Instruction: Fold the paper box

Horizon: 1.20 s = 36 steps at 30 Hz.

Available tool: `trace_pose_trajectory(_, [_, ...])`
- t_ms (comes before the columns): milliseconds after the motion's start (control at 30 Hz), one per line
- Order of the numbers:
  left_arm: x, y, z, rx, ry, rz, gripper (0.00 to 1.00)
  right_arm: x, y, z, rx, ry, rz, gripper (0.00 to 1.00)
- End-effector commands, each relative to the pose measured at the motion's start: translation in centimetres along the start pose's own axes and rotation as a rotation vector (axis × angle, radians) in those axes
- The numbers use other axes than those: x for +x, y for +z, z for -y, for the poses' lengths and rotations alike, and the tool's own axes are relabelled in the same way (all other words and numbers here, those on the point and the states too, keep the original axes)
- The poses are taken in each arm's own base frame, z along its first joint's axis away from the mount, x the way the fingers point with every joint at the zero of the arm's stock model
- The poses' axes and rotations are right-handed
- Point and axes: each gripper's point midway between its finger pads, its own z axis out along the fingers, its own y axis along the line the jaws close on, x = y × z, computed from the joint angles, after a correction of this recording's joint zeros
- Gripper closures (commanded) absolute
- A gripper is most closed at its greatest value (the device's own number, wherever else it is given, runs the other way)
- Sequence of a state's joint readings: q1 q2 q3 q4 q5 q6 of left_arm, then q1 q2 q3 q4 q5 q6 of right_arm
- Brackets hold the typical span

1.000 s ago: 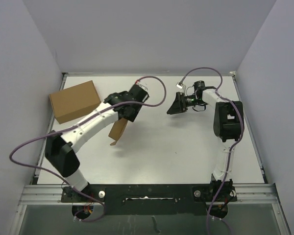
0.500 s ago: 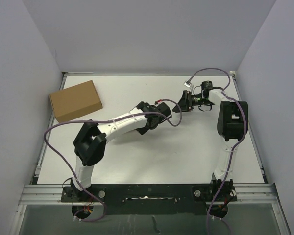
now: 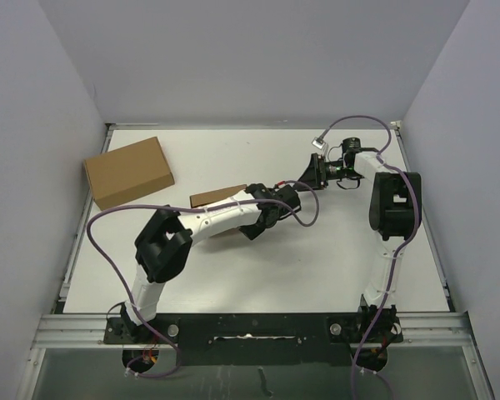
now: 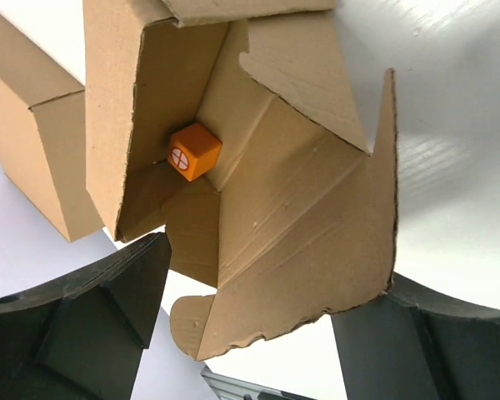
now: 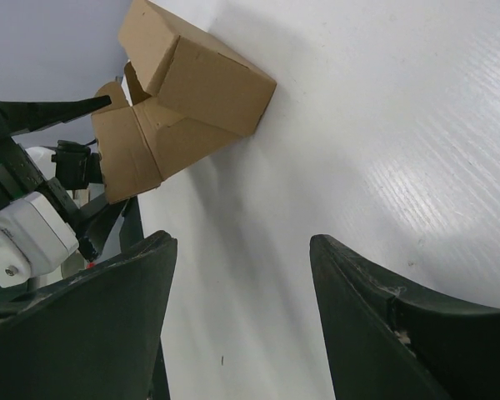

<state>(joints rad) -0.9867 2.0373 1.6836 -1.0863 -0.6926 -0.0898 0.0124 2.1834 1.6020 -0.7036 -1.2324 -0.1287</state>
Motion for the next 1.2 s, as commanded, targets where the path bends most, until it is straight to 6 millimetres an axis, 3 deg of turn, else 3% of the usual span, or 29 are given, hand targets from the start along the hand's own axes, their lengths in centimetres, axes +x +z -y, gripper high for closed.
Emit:
trace_pose_trajectory(0, [-1.7, -1.6, -0.4, 0.047, -0.080, 0.079, 0.28, -1.6, -1.0, -2.5, -0.032, -0.072, 0.041, 0.34])
trace_pose_trajectory(300, [-3.3, -3.0, -3.0, 0.022, -0.135, 0.170, 0.26, -1.4, -0.6, -2.7, -0.035, -0.077, 0.031, 0.34])
trace_pose_trajectory(767, [-4.4, -2.6, -6.6, -0.018, -0.170, 0.248, 0.26, -1.2, 0.6, -3.4, -0.047, -0.097, 0.021, 0.34])
trace_pose_trajectory(1033, [-5.1, -2.9, -7.1, 0.036, -0.205, 0.307, 0.25, -1.2, 1.0, -3.9, -0.063, -0.098, 0.029, 0.34])
trace_pose_trajectory(1167, [-5.8, -3.0, -5.9, 0.127, -0.219, 0.333, 0.26, 0.2, 2.9, -4.3, -0.091, -0.052, 0.011, 0.40])
